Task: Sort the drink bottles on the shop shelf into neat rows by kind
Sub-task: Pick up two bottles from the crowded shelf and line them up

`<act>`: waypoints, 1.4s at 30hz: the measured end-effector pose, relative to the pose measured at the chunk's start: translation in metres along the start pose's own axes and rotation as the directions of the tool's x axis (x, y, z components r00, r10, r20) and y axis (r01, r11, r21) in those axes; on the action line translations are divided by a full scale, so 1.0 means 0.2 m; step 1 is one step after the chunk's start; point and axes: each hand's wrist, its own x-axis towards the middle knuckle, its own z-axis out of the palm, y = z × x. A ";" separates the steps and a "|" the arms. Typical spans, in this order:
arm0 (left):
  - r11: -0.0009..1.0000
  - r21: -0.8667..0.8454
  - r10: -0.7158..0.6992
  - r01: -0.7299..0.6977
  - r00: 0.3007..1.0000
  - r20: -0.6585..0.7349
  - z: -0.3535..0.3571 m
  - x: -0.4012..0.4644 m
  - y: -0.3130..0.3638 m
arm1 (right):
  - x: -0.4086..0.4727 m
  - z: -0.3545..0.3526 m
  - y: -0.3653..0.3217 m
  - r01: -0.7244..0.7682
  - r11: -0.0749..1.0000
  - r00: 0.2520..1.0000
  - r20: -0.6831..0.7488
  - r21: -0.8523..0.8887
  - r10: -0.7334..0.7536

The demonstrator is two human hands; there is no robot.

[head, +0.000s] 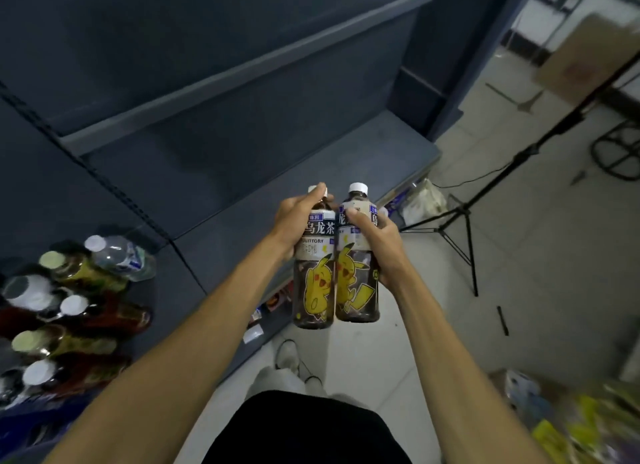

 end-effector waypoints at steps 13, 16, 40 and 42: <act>0.993 0.086 -0.099 0.085 0.981 0.165 0.41 0.39 -0.12 | 0.20 -0.38 -0.06 0.015 1.000 0.975 -0.221 0.002 -0.015; 0.984 0.110 -0.158 0.142 0.976 0.154 0.51 0.51 -0.13 | 0.32 -0.50 -0.08 0.023 1.000 0.983 -0.181 -0.009 -0.024; 0.930 0.330 0.206 -0.160 0.972 -0.110 1.10 1.35 0.12 | 1.32 -1.10 -0.60 0.252 0.942 0.954 -0.105 -0.221 -0.280; 0.952 0.269 0.195 -0.148 0.968 -0.156 1.08 1.46 0.14 | 1.43 -1.10 -0.64 0.273 0.922 0.948 -0.087 -0.276 -0.306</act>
